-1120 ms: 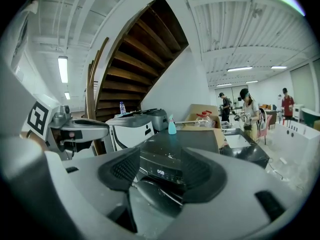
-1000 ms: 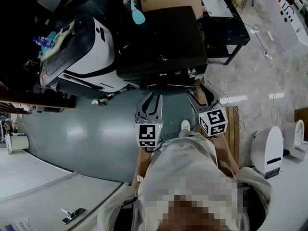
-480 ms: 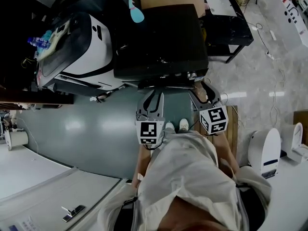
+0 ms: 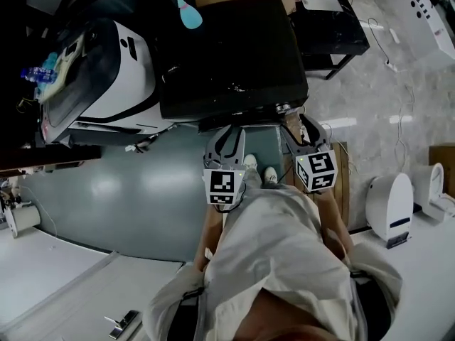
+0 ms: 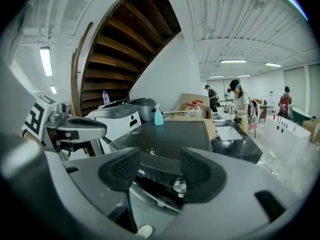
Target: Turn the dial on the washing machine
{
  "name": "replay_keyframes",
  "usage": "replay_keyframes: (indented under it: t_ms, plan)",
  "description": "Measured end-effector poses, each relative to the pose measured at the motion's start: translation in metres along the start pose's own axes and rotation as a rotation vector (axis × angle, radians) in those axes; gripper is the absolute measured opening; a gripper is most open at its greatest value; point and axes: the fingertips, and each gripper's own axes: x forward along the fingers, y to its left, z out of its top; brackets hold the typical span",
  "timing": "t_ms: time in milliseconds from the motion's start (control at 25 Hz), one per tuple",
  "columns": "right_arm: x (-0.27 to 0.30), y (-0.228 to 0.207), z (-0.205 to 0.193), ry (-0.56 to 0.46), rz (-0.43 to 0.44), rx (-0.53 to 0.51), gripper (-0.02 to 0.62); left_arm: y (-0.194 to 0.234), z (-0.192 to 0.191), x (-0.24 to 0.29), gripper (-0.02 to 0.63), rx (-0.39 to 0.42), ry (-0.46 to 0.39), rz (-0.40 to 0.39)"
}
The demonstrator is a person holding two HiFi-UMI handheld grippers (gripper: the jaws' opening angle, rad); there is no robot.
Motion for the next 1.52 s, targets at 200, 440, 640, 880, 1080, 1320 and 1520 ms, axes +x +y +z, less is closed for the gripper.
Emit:
replay_keyframes:
  t_ms: [200, 440, 640, 880, 1080, 1320, 1520]
  plan:
    - [0.018, -0.001, -0.012, 0.040, -0.059, 0.018, 0.250, 0.014, -0.013, 0.020, 0.089, 0.006, 0.015, -0.072]
    - [0.036, -0.004, -0.034, 0.106, -0.143, 0.035, 0.250, 0.024, -0.034, 0.043, 0.089, 0.007, 0.035, -0.180]
    - [0.049, -0.009, -0.050, 0.150, -0.204, 0.068, 0.250, 0.022, -0.049, 0.058, 0.089, 0.004, 0.058, -0.265]
    - [0.060, -0.015, -0.059, 0.179, -0.230, 0.074, 0.249, 0.015, -0.059, 0.072, 0.089, 0.010, 0.086, -0.321]
    - [0.067, -0.028, -0.070, 0.202, -0.223, 0.073, 0.249, 0.005, -0.065, 0.081, 0.089, 0.008, 0.110, -0.322]
    - [0.076, -0.040, -0.092, 0.236, -0.187, 0.104, 0.249, -0.003, -0.071, 0.091, 0.089, 0.015, 0.149, -0.281]
    - [0.084, -0.051, -0.111, 0.263, -0.143, 0.122, 0.255, -0.013, -0.079, 0.099, 0.089, 0.010, 0.178, -0.237]
